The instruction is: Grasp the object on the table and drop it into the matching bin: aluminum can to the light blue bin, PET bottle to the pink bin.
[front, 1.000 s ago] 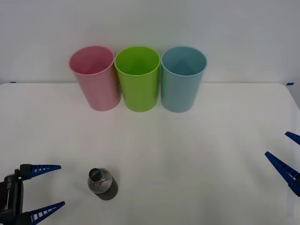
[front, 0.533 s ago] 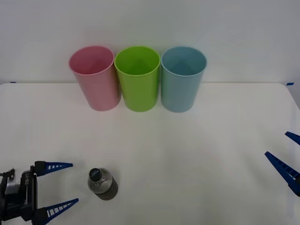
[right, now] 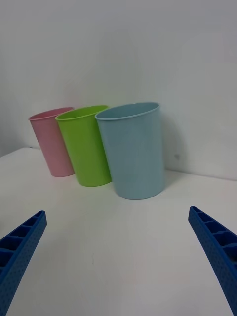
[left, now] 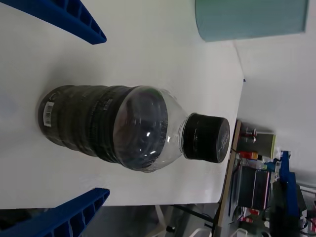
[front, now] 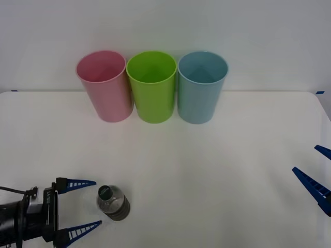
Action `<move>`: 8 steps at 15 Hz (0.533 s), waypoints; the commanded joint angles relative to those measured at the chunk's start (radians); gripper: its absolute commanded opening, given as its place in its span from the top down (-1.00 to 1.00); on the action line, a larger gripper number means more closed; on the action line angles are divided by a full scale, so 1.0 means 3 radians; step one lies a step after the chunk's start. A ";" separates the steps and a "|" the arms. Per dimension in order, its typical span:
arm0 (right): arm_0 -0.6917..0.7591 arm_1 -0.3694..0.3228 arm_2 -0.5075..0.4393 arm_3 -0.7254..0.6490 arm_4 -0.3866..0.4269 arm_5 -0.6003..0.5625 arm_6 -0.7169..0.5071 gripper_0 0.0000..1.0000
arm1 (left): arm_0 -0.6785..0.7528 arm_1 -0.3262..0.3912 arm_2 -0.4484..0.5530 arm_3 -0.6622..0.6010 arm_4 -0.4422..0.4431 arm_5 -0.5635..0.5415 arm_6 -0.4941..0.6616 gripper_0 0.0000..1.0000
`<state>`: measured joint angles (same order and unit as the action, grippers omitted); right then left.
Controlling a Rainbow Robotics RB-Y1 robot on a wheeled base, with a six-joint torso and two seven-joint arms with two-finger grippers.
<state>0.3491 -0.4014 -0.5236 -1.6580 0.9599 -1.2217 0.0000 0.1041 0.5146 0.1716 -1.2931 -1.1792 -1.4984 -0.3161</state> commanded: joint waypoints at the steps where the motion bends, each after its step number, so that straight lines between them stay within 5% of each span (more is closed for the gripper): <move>1: 0.0000 0.0000 0.0000 0.0000 0.0000 0.0000 0.0000 -1.00 | -0.0056 -0.0161 0.0011 0.0000 -0.0134 0.0030 -0.0036 -1.00; 8: 0.0000 0.0000 0.0000 0.0000 0.0000 0.0000 0.0000 -1.00 | -0.0265 -0.0350 0.0016 0.0005 -0.0482 0.0081 -0.0020 -1.00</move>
<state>0.3490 -0.4014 -0.5236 -1.6580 0.9599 -1.2217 0.0000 0.0293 0.4153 0.1763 -1.2919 -1.3131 -1.4746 -0.3237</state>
